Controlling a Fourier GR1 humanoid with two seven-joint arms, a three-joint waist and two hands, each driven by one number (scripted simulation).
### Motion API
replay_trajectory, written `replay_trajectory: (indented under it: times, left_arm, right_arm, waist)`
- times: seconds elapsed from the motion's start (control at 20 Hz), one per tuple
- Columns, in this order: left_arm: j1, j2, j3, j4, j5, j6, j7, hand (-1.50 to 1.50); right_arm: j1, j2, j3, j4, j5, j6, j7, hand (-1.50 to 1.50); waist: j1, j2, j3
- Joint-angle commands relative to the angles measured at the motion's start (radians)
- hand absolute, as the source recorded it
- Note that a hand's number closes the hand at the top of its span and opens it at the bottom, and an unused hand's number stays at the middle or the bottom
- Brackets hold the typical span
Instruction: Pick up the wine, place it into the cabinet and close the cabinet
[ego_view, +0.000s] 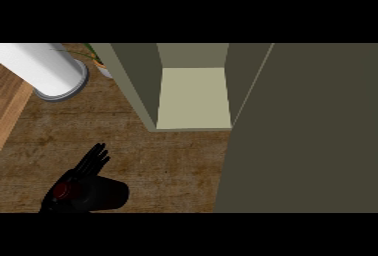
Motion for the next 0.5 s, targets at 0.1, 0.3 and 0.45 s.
replay_trajectory:
  times: [0.1,0.3,0.45]
  left_arm:
    - [-0.025,-0.022,-0.02,0.128,-0.066,0.009,-0.113,-1.5]
    - [-0.041,-0.049,-0.033,0.095,-0.047,0.01,-0.086,-1.5]
    - [-0.041,-0.036,-0.008,0.133,-0.036,0.001,-0.125,-1.5]
  right_arm:
    - [0.004,-0.004,0.083,-0.176,0.174,-0.035,0.132,-1.5]
    - [-0.031,-0.017,-0.004,-0.17,0.112,-0.02,0.141,-1.5]
    - [0.023,-0.057,0.039,-0.246,0.12,-0.029,0.132,-1.5]
  waist:
    - [-0.001,-0.002,-0.002]
    - [0.008,0.0,0.0]
    - [-0.003,-0.003,-0.001]
